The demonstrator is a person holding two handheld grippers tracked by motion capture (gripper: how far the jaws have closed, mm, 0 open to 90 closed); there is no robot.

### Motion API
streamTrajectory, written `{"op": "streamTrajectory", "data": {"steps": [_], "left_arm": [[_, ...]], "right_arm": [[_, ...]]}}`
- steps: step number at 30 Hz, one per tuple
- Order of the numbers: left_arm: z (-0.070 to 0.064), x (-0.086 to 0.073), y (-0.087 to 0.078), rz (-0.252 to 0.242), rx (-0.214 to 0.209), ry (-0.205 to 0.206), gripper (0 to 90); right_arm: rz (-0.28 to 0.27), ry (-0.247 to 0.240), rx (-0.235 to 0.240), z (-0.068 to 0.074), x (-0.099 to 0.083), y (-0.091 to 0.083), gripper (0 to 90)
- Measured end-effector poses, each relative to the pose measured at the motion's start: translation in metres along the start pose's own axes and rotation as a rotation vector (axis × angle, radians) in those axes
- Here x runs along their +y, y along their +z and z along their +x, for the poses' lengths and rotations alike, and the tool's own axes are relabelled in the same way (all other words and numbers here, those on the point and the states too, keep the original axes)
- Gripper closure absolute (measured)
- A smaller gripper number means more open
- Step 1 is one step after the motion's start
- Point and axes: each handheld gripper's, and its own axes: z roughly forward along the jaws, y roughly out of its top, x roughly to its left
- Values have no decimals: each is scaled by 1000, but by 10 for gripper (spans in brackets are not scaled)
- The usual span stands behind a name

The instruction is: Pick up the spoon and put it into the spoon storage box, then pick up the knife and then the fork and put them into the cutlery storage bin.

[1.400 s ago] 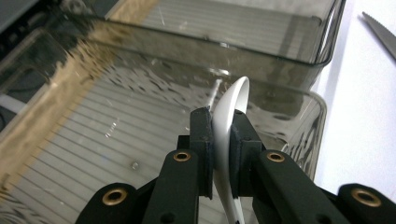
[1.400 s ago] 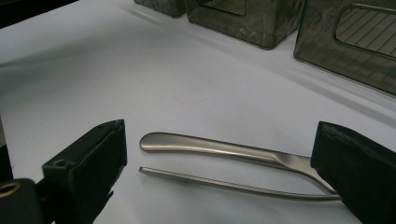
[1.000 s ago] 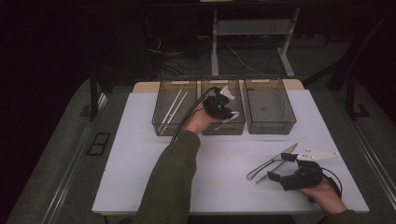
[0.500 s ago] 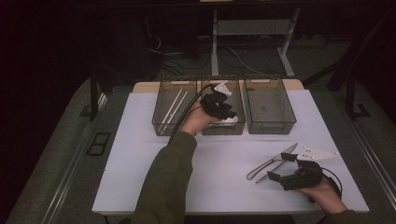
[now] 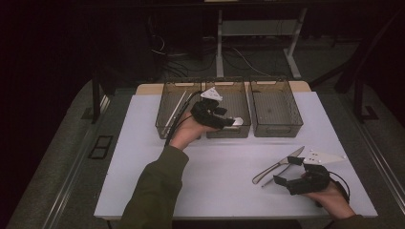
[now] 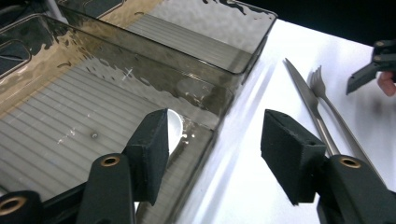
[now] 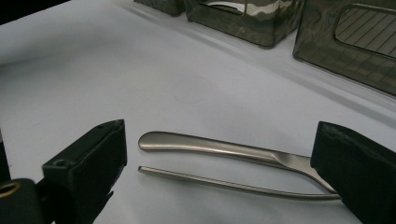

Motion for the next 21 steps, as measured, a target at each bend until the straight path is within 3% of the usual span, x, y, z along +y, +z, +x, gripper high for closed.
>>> {"op": "streamTrajectory", "data": {"steps": [9,21], "left_arm": [[-20,-20,-21,-4,5,27,353],[-42,-66,-47,-57,29,-10,240]], "right_arm": [[2,0,-2,0,0,0,37],[4,1,-6,-1,0,1,37]]}}
